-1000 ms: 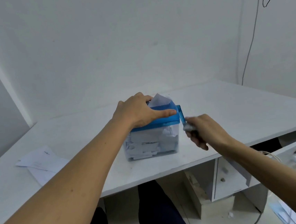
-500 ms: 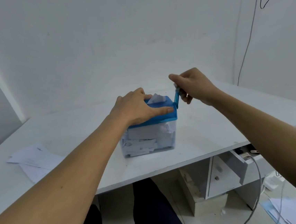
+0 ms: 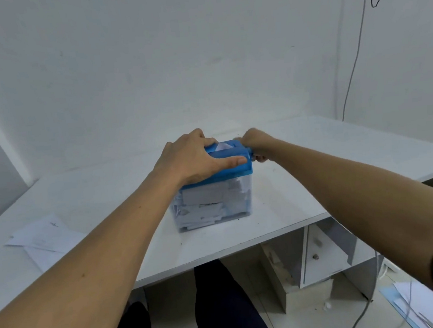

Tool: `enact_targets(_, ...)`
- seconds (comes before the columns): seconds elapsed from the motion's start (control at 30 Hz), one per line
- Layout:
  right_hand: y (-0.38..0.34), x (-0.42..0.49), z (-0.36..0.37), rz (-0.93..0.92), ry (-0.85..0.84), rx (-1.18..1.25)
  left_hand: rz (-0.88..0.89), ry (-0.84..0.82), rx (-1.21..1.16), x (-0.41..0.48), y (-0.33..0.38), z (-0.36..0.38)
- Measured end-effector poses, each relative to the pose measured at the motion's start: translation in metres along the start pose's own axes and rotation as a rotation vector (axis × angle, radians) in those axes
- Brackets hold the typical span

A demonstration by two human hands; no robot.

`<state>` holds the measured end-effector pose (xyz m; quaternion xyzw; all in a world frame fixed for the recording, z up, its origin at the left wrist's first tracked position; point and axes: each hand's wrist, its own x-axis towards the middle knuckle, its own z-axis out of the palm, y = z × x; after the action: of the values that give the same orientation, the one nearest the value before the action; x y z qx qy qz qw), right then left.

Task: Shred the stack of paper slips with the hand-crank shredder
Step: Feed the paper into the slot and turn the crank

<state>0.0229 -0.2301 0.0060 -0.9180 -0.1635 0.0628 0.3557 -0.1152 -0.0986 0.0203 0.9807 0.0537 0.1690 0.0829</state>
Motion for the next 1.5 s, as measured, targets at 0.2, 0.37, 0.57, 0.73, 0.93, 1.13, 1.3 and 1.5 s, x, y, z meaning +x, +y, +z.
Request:
enact_targets(0.2,0.027,-0.017,0.013,0.160,-0.311,0.030,-0.008,-0.016,0.090,0.003,0.000,0.004)
enact_targets(0.37,0.052,-0.056,0.009,0.229,-0.434,0.292,-0.009,-0.040,0.118,0.004,0.000,0.004)
enact_targets(0.57,0.043,-0.104,-0.027,-0.021,-0.294,0.456,-0.007,-0.046,0.114,0.006,-0.002,0.003)
enact_targets(0.73,0.022,-0.101,-0.058,-0.135,-0.306,0.627,0.013,-0.043,0.124,0.004,-0.001,0.004)
enact_targets(0.93,0.010,-0.035,-0.024,-0.100,-0.001,0.621,0.034,-0.037,0.094,0.002,0.000,0.004)
enact_targets(1.13,0.052,-0.027,0.032,0.094,-0.115,0.573,0.019,-0.029,0.105,0.002,-0.001,0.005)
enact_targets(1.3,0.062,-0.057,0.028,0.011,-0.049,0.360,-0.009,-0.023,0.071,0.002,0.000,0.005)
enact_targets(1.5,0.045,-0.107,-0.025,-0.094,-0.226,0.547,-0.015,-0.031,0.066,0.003,-0.001,0.004)
